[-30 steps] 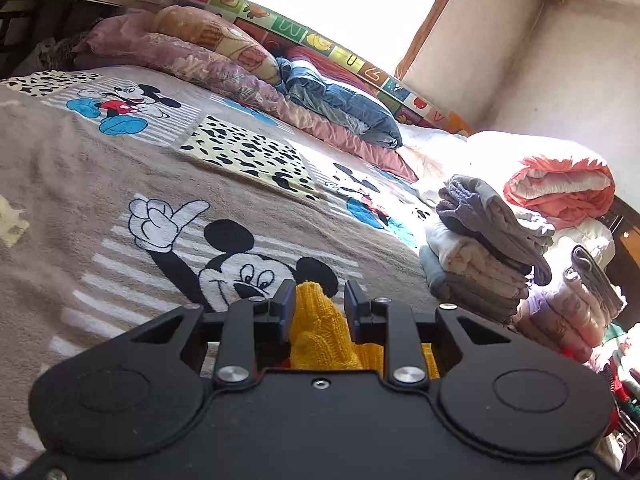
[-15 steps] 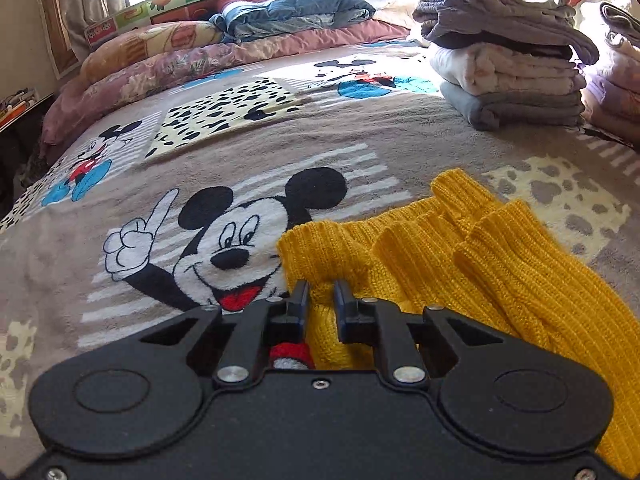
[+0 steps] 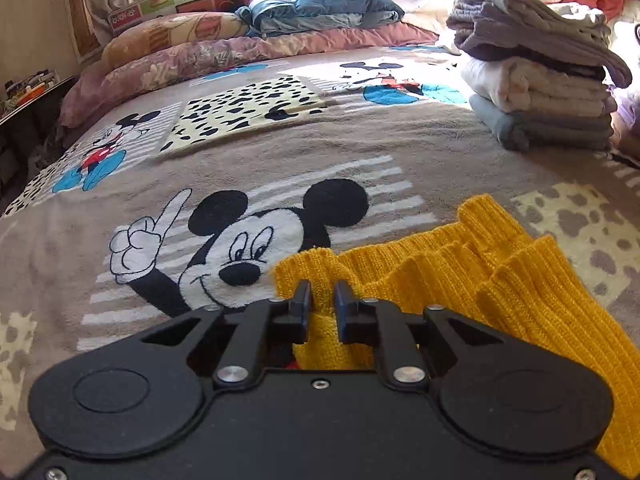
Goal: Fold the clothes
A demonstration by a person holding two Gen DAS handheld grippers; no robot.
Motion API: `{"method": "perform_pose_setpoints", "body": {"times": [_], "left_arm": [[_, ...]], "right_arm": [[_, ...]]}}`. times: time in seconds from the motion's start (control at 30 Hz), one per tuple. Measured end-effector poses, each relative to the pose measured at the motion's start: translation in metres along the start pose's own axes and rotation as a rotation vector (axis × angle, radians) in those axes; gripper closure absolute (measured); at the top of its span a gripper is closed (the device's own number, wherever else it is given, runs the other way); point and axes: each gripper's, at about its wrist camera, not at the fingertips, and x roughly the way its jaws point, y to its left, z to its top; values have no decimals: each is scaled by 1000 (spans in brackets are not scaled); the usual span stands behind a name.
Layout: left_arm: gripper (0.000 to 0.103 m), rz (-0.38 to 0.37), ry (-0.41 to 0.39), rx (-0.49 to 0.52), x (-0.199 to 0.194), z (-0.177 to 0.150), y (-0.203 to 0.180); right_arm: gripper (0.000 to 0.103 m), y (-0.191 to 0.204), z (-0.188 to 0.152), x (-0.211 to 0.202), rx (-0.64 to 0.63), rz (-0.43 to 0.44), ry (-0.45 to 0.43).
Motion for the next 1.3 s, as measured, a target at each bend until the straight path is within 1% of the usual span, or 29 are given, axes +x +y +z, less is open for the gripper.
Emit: {"method": "perform_pose_setpoints", "body": {"times": [0.03, 0.13, 0.17, 0.27, 0.3, 0.33, 0.4, 0.43, 0.47, 0.5, 0.6, 0.67, 0.7, 0.73, 0.77, 0.83, 0.87, 0.93, 1.0, 1.03, 1.07, 1.1, 1.2, 1.3], "left_arm": [[91, 0, -23, -19, -8, 1, 4], [91, -44, -66, -87, -31, 2, 17], [91, -59, -69, -80, -35, 2, 16], [91, -115, -50, -10, -39, -3, 5], [91, -109, -15, 25, -33, -8, 0], [91, -84, 29, 68, -24, -14, -7], [91, 29, 63, 141, -12, -29, -15], [91, 27, 57, 105, -14, -31, -13], [91, -8, 31, 47, -22, -29, -8], [91, -30, -3, 17, -31, -28, -6], [91, -47, -58, 7, -54, -29, -12], [91, -68, -42, 19, -56, -35, -18], [91, -60, -4, 44, -49, -40, -24], [91, -32, 42, 90, -39, -47, -29], [91, -22, 51, 86, -37, -49, -29], [91, -27, 23, 19, -48, -45, -24], [91, -30, -7, 7, -60, -42, -24], [91, -37, -40, -25, -79, -44, -25], [91, -67, -29, -70, -83, -50, -25], [91, -79, 27, -79, -73, -56, -27], [90, -75, 67, -63, -63, -62, -30], [90, -65, 60, -59, -68, -62, -31], [89, -40, -1, -83, -102, -54, -29], [89, -16, -50, -135, -147, -67, -24]], "right_arm": [[93, 0, 0, 0, 0, 1, 1], [93, 0, 0, -1, 2, 2, 3], [93, 0, 0, -1, 3, 1, 3], [93, 0, 0, -1, 3, 1, 3], [93, 0, 0, -1, 1, 1, 3], [93, 0, 0, 0, 0, 0, 3], [93, 1, 0, 0, -4, -2, 3], [93, 1, 0, 0, -5, -3, 3], [93, 1, 0, 0, -7, -3, 2], [93, 1, 0, 0, -9, -4, 2], [93, 1, 0, 1, -14, -3, 2], [93, 1, 0, 1, -17, -4, 3], [93, 2, 0, 2, -20, -4, 2], [93, 2, 0, 2, -24, -4, 2], [93, 2, 0, 2, -28, -4, 2], [93, 4, 0, 3, -38, -6, 2], [93, 4, 0, 3, -44, -8, 1], [93, 5, -1, 4, -57, -7, 0], [93, 5, 0, 5, -65, 2, -3], [93, 6, 0, 6, -69, 4, -6], [92, 7, 0, 6, -79, 7, -10], [91, 8, -1, 7, -90, 12, -14], [89, 10, -2, 8, -115, 28, -26], [89, 11, -2, 6, -109, 39, -42]]}}
